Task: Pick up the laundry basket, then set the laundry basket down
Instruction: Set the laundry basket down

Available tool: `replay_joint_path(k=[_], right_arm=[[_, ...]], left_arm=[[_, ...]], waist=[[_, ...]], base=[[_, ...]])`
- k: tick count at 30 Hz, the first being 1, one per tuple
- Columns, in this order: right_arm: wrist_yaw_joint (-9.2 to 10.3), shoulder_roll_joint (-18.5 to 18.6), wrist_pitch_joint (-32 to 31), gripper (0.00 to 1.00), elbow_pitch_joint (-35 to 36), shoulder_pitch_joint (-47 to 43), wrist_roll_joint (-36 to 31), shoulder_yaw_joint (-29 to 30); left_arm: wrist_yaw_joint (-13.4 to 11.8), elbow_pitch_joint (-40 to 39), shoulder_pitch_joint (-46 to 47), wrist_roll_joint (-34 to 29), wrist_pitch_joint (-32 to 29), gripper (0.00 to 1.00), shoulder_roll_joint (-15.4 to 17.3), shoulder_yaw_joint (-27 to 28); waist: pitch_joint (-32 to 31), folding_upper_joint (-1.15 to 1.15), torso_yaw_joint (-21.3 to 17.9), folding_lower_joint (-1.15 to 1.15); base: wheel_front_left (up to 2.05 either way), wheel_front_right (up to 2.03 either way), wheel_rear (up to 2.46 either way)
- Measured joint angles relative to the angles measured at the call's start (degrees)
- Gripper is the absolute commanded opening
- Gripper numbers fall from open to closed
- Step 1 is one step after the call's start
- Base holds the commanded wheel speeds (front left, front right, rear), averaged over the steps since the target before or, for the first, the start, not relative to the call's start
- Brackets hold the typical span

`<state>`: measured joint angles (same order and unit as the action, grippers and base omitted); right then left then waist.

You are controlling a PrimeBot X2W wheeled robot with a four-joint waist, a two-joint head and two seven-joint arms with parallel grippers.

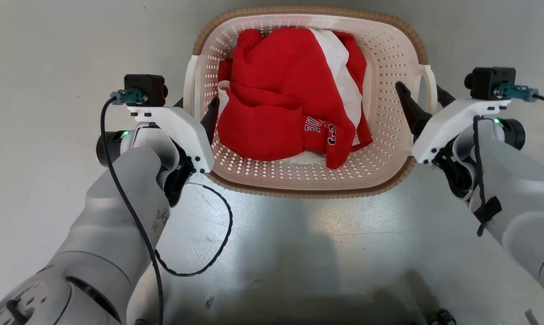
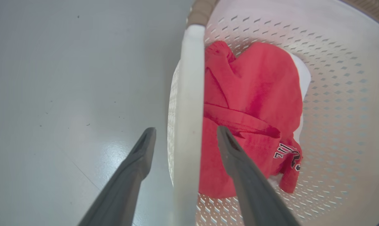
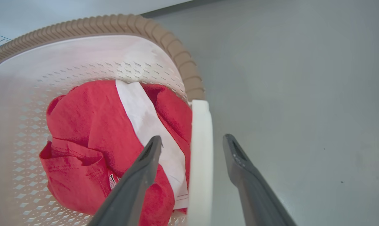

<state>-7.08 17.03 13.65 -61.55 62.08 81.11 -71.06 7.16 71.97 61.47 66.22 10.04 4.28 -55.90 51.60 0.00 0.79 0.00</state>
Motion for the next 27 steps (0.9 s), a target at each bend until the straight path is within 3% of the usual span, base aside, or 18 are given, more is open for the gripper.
replay_joint_path(k=[13, 27], right_arm=[[0.0, -0.85, 0.49, 1.0, -0.51, 0.27, -0.02, 0.26], [0.0, -1.21, 0.55, 1.0, 1.36, -1.9, -3.38, 4.23]], left_arm=[[0.0, 0.36, 0.15, 0.82, 0.09, 1.0, 0.08, -1.07], [0.0, 1.6, -1.63, 1.42, 1.86, 1.0, 1.77, -1.32]], waist=[[-0.79, 0.0, -0.3, 0.0], [-7.18, 0.0, -1.38, 0.0]], base=[[0.0, 0.0, 0.0], [0.0, 0.0, 0.0]])
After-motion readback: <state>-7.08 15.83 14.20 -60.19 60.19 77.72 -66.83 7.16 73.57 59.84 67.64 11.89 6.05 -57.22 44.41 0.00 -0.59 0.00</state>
